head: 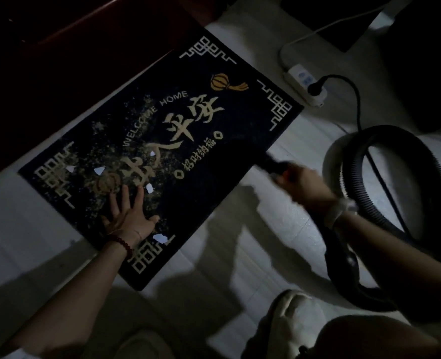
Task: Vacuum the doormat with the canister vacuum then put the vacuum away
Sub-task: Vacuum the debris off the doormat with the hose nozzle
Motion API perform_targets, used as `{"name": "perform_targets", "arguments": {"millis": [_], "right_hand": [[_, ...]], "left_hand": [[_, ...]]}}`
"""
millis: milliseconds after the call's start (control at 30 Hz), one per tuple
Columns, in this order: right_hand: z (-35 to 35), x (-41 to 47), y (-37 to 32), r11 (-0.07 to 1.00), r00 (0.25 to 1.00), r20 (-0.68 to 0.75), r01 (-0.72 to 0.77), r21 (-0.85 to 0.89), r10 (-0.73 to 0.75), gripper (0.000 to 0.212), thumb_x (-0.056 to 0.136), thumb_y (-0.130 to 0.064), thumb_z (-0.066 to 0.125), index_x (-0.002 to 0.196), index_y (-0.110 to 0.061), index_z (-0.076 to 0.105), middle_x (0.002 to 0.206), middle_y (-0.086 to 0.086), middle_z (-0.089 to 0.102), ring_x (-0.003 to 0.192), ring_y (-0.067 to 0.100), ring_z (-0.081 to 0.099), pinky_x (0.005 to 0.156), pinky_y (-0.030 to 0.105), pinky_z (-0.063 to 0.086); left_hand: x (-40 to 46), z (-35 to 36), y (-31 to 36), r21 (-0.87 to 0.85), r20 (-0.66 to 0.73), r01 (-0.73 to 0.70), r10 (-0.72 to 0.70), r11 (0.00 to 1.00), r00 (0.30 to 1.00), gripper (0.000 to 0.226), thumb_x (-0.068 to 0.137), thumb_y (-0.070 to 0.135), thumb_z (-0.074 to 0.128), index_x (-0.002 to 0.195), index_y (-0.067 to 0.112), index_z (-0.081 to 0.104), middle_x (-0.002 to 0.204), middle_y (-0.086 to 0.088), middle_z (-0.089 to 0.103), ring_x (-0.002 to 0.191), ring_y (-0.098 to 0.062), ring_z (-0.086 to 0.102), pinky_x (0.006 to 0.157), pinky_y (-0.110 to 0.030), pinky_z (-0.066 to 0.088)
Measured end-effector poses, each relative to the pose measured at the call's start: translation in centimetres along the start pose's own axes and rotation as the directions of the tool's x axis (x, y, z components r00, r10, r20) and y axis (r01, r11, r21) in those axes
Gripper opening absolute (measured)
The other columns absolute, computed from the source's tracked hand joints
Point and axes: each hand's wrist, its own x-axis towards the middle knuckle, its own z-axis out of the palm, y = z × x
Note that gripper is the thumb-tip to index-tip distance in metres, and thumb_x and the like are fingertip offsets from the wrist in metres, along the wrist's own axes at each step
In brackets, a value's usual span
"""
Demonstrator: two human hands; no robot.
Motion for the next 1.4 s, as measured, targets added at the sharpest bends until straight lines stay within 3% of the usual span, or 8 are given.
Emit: {"name": "perform_targets", "arguments": {"millis": [100, 267, 467, 700, 867, 1033, 1133, 1400], "right_hand": [[-3.0, 3.2, 1.9, 0.981, 0.976, -0.123, -0.168, 0.101, 0.180, 0.035, 0.088, -0.045, 0.054, 0.108, -0.016, 0.058, 0.076, 0.008, 0.066, 0.059, 0.029, 0.066, 0.064, 0.043, 0.058], [-1.8, 5.0, 1.1, 0.982, 0.948, -0.258, -0.180, 0.051, 0.187, 0.039, 0.085, -0.050, 0.056, 0.102, -0.015, 0.055, 0.090, 0.014, 0.069, 0.076, 0.035, 0.064, 0.069, 0.043, 0.054], [-0.8, 0.7, 2.3, 0.994, 0.956, -0.290, 0.006, -0.111, -0.038, 0.065, 0.084, -0.040, 0.062, 0.138, -0.022, 0.032, 0.118, 0.010, 0.051, 0.090, 0.029, 0.058, 0.064, 0.032, 0.042], [0.9, -3.2, 5.3, 0.991, 0.942, -0.328, 0.023, -0.135, -0.067, 0.064, 0.089, -0.034, 0.055, 0.144, -0.019, 0.025, 0.104, 0.020, 0.064, 0.074, 0.038, 0.062, 0.060, 0.035, 0.045], [-2.1, 3.0, 3.8, 0.980, 0.864, -0.473, -0.200, -0.010, 0.171, 0.050, 0.093, -0.038, 0.048, 0.134, -0.013, 0.033, 0.105, 0.024, 0.063, 0.082, 0.046, 0.061, 0.062, 0.042, 0.044], [1.2, -1.1, 0.6, 0.998, 0.982, -0.191, -0.008, -0.061, -0.004, 0.047, 0.092, -0.036, 0.051, 0.131, -0.016, 0.035, 0.088, 0.012, 0.062, 0.074, 0.034, 0.062, 0.061, 0.032, 0.041], [3.5, -5.2, -1.0, 0.983, 0.988, 0.029, 0.156, -0.099, -0.154, 0.051, 0.091, -0.037, 0.051, 0.135, -0.021, 0.031, 0.101, 0.006, 0.066, 0.071, 0.019, 0.055, 0.065, 0.025, 0.038], [1.7, -2.7, -3.9, 0.990, 0.981, -0.157, 0.097, -0.099, -0.111, 0.038, 0.089, -0.039, 0.053, 0.120, -0.019, 0.043, 0.090, 0.010, 0.065, 0.069, 0.029, 0.055, 0.061, 0.034, 0.043]], "left_hand": [[-0.1, -0.5, 0.9, 0.084, -0.060, -0.063, 0.069, 0.994, 0.996, 0.081, 0.090, 0.039, 0.051, 0.148, 0.028, -0.004, 0.155, 0.000, -0.020, 0.142, -0.029, -0.018, 0.114, -0.056, 0.008], [0.6, -0.8, 4.1, 0.113, 0.038, -0.245, 0.243, 0.963, 0.969, 0.073, 0.092, 0.051, 0.041, 0.146, 0.040, -0.007, 0.154, 0.005, -0.024, 0.141, -0.024, -0.025, 0.115, -0.058, 0.000], [1.0, 0.1, 4.9, 0.116, 0.021, -0.198, 0.197, 0.973, 0.980, 0.080, 0.087, 0.060, 0.044, 0.145, 0.041, -0.008, 0.154, 0.004, -0.026, 0.140, -0.028, -0.026, 0.114, -0.060, 0.001], [1.2, 1.0, 4.9, 0.132, -0.028, -0.209, 0.214, 0.969, 0.976, 0.078, 0.088, 0.061, 0.039, 0.144, 0.041, -0.012, 0.153, 0.004, -0.029, 0.140, -0.027, -0.027, 0.113, -0.060, -0.003], [1.9, 0.3, 5.7, 0.103, -0.005, -0.218, 0.219, 0.971, 0.976, 0.078, 0.089, 0.058, 0.042, 0.145, 0.041, -0.011, 0.153, 0.004, -0.028, 0.140, -0.027, -0.028, 0.113, -0.061, -0.005], [1.9, 0.5, 4.9, 0.109, 0.008, -0.222, 0.222, 0.969, 0.975, 0.079, 0.088, 0.060, 0.040, 0.144, 0.042, -0.013, 0.152, 0.005, -0.030, 0.139, -0.026, -0.029, 0.113, -0.060, -0.006], [1.6, 0.6, 4.5, 0.101, 0.001, -0.221, 0.222, 0.970, 0.975, 0.079, 0.088, 0.061, 0.040, 0.144, 0.043, -0.012, 0.152, 0.006, -0.030, 0.139, -0.025, -0.030, 0.113, -0.059, -0.007], [0.7, -0.7, 2.7, -0.045, -0.114, -0.281, 0.275, 0.959, 0.955, 0.074, 0.090, 0.049, 0.049, 0.148, 0.037, 0.004, 0.157, 0.006, -0.016, 0.143, -0.019, -0.018, 0.116, -0.054, 0.001]]}}
